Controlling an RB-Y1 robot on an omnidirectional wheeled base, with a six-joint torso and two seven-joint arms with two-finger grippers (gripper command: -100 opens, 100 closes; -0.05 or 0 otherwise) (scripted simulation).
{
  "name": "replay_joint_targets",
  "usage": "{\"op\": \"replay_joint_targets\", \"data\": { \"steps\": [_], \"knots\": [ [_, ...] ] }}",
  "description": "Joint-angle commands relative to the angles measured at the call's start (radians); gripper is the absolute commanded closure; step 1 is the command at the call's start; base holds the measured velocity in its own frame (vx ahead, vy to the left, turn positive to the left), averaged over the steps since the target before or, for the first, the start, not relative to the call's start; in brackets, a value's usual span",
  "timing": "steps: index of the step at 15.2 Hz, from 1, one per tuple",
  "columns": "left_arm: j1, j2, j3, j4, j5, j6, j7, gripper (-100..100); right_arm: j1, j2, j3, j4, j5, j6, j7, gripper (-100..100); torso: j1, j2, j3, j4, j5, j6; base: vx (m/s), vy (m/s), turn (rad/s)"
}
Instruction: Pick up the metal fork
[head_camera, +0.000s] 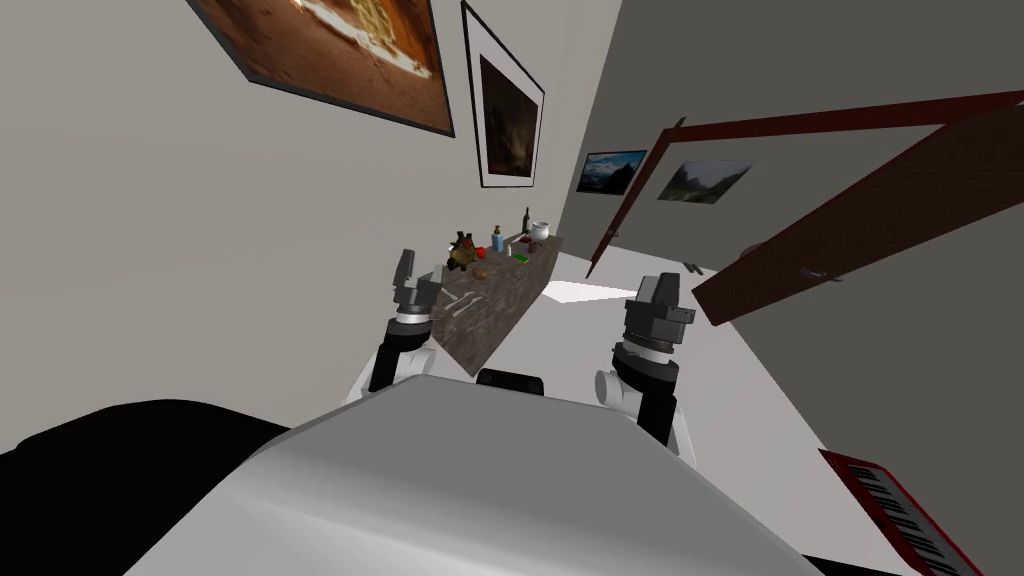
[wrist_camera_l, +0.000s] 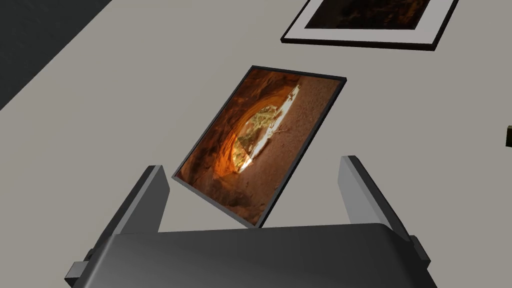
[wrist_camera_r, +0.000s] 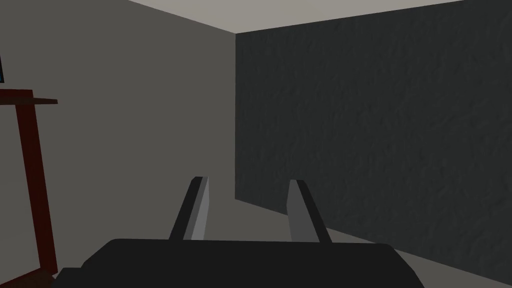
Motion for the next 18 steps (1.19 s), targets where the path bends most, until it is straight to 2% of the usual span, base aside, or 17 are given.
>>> {"op": "replay_joint_targets", "data": {
  "steps": [1,2,4,5,7,8,10,11,13,14,16,17,18],
  "knots": [
    [0.003,0.024,0.012,0.0,0.01,0.043,0.007,-100,0.0,0.0,0.0,0.0,0.0,0.0,0.0,0,0.0,0.0,0.0,0.0,0.0,0.0,0.037,-0.036,-0.045],
    [0.007,0.053,0.033,0.003,0.026,0.069,0.019,-100,0.0,0.0,0.0,0.0,0.0,0.0,0.0,0,0.0,0.0,0.0,0.0,0.0,0.0,0.041,-0.033,-0.051],
    [0.007,0.053,0.033,0.003,0.026,0.089,0.019,-100,0.0,0.0,0.0,0.0,0.0,0.0,0.0,0,0.0,-0.001,0.0,0.0,0.0,0.0,0.037,-0.022,-0.03],
    [0.01,0.081,0.056,0.006,0.044,0.12,0.031,-100,0.0,0.0,0.0,0.0,0.0,0.0,0.0,0,0.0,0.0,0.0,0.0,0.0,0.0,0.039,-0.026,-0.056],
    [0.01,0.081,0.056,0.006,0.044,0.14,0.031,-100,0.0,0.0,0.0,0.0,0.0,0.0,0.0,0,0.0,-0.001,0.0,0.0,0.0,0.0,0.034,-0.021,-0.037],
    [0.015,0.107,0.081,0.01,0.062,0.176,0.045,-100,0.0,0.0,0.0,0.0,0.0,0.0,0.0,0,0.0,0.0,0.0,0.0,0.0,0.0,0.032,-0.019,-0.049],
    [0.015,0.107,0.081,0.01,0.062,0.195,0.045,-100,0.0,0.0,0.0,0.0,0.0,0.0,0.0,0,0.001,0.0,0.0,0.0,0.0,0.0,0.037,-0.016,-0.038],
    [0.019,0.132,0.107,0.014,0.083,0.23,0.059,-100,0.0,0.0,0.0,0.0,0.0,0.0,0.0,0,0.001,0.0,0.0,0.0,0.0,0.0,0.043,-0.013,-0.052],
    [0.019,0.132,0.107,0.014,0.083,0.254,0.059,-100,0.0,0.0,0.0,0.0,0.0,0.0,0.0,0,0.001,-0.001,0.0,0.0,0.0,0.0,0.041,-0.016,-0.039],
    [0.024,0.154,0.134,0.019,0.104,0.287,0.075,-100,0.0,0.0,0.0,0.0,0.0,0.0,0.0,0,0.001,0.0,0.0,0.0,0.0,0.0,0.049,-0.026,-0.068],
    [0.024,0.154,0.134,0.019,0.104,0.316,0.075,-100,0.0,0.0,0.0,0.0,0.0,0.0,0.0,0,0.0,-0.001,-0.001,0.0,0.0,0.0,0.047,-0.024,-0.044],
    [0.029,0.176,0.163,0.024,0.126,0.346,0.091,-100,0.0,0.0,0.0,0.0,0.0,0.0,0.0,0,0.0,-0.001,-0.001,0.0,0.0,0.0,0.043,-0.018,-0.062],
    [0.029,0.176,0.163,0.024,0.126,0.365,0.091,-100,0.0,0.0,0.0,0.0,0.0,0.0,0.0,0,0.001,-0.001,-0.001,0.0,0.0,0.0,0.051,-0.017,-0.065]
  ]
}}
